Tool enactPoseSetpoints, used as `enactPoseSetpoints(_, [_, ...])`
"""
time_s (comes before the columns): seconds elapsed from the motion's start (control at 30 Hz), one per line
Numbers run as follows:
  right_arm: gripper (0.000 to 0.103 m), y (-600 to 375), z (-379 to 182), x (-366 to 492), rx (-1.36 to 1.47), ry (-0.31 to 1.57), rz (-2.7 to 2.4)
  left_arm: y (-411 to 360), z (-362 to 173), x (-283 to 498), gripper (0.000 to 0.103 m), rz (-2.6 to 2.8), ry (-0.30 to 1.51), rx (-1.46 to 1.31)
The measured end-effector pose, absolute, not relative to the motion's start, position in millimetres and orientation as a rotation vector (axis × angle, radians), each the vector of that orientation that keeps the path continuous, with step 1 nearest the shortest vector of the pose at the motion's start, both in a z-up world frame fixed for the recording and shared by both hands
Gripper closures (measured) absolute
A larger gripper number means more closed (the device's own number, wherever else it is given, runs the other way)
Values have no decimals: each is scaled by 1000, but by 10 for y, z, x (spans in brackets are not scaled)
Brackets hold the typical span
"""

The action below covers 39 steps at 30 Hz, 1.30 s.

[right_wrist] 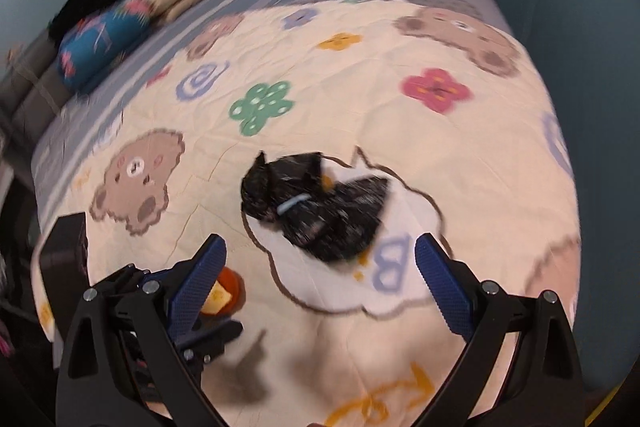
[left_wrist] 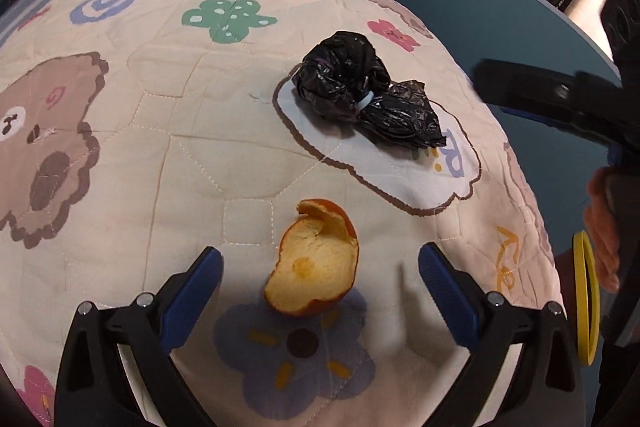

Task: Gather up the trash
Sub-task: 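Move both open tools back over the black bag and remaining peel, then grasp the remaining orange peel with the left tool while the right tool grasps the black bag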

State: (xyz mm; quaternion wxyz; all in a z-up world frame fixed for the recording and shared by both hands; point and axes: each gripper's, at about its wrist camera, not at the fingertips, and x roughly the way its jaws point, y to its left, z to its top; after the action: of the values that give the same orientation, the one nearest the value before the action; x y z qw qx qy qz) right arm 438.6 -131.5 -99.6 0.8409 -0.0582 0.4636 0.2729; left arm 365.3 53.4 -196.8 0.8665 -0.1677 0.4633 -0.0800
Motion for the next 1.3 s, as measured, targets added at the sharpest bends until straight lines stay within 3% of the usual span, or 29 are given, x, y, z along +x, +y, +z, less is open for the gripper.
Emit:
enactPoseSetpoints(0.23, [11, -772, -1237, 4746, -285, 1046, 643, 539, -2004, 3650, 9, -185, 930, -392])
enactPoseSetpoints(0.33, [12, -623, -1396, 4841, -343, 1077, 623, 561, -2003, 3620, 17, -175, 912, -403])
enactPoseSetpoints(0.4, [12, -591, -1477, 4889, -341, 1094, 606, 566, -2003, 3627, 28, -176, 910, -406])
enactPoseSetpoints(0.53, [13, -576, -1605, 4972, -288, 1120, 585, 548, -2020, 3680, 37, -161, 925, -382])
enactPoseSetpoints(0.63, [27, -558, -1710, 5017, -277, 1163, 572, 478, -2028, 3682, 43, -137, 930, -323])
enactPoseSetpoints(0.7, [35, -554, -1736, 5056, -280, 1177, 555, 457, -2025, 3672, 56, -114, 929, -295])
enactPoseSetpoints(0.77, [51, -561, -1737, 5073, -272, 1181, 537, 494, -2025, 3658, 69, -130, 931, -321])
enactPoseSetpoints(0.8, [63, -574, -1733, 5078, -255, 1187, 525, 504, -2022, 3653, 70, -133, 932, -328])
enactPoseSetpoints(1.03, [78, -588, -1721, 5071, -227, 1225, 450, 415, -1972, 3608, 80, -124, 918, -250])
enactPoseSetpoints(1.3, [81, -836, -1476, 4914, -153, 1154, 414, 466, -1814, 3510, 86, -148, 911, -270])
